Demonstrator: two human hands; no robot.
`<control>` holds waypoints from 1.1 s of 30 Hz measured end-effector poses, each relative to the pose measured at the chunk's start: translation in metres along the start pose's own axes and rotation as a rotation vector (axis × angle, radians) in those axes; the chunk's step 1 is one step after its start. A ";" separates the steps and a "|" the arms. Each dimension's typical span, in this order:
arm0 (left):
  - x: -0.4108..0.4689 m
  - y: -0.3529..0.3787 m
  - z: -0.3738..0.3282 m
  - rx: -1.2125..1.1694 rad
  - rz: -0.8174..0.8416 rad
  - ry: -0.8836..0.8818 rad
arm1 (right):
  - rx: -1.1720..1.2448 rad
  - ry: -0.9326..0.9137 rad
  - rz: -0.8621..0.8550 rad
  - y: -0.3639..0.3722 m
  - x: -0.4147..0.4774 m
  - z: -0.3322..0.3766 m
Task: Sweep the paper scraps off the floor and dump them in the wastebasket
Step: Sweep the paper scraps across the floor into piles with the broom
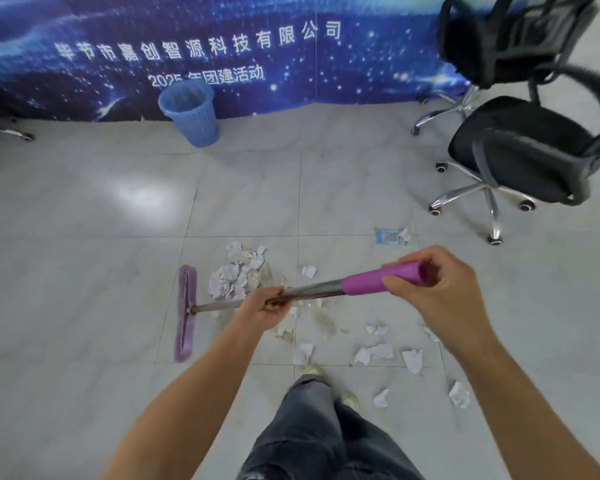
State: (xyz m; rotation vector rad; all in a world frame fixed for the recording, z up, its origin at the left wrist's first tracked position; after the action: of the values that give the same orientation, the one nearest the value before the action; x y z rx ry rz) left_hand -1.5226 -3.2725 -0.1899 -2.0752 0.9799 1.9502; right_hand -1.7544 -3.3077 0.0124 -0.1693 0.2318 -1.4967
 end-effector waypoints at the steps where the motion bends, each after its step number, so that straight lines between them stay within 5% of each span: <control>1: 0.015 -0.009 -0.016 0.045 -0.024 0.016 | -0.007 0.066 0.001 0.018 -0.003 -0.014; 8: 0.102 -0.053 -0.084 0.345 -0.220 0.100 | -0.193 0.276 0.277 0.136 -0.018 -0.076; 13: 0.136 -0.044 -0.068 0.406 -0.211 0.042 | -0.220 0.418 0.336 0.146 -0.023 -0.105; 23: 0.124 -0.014 0.039 0.581 -0.235 -0.189 | -0.215 0.673 0.272 0.037 -0.066 -0.141; 33: 0.083 0.025 0.246 0.456 -0.179 -0.262 | -0.467 0.689 0.201 -0.142 -0.156 -0.173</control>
State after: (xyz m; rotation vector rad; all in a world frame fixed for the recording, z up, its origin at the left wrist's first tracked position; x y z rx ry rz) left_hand -1.7476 -3.1969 -0.2974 -1.5579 1.0229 1.6637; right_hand -1.9445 -3.1568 -0.1113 0.0067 1.1221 -1.2346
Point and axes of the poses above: each hand's wrist, its own x-axis towards the middle knuckle, its own y-axis out of the palm, z = x × y, the point moved 8 cm from there along x, towards the middle knuckle, and after that the axes turned 6 degrees about -y, right-handed, at the moved point
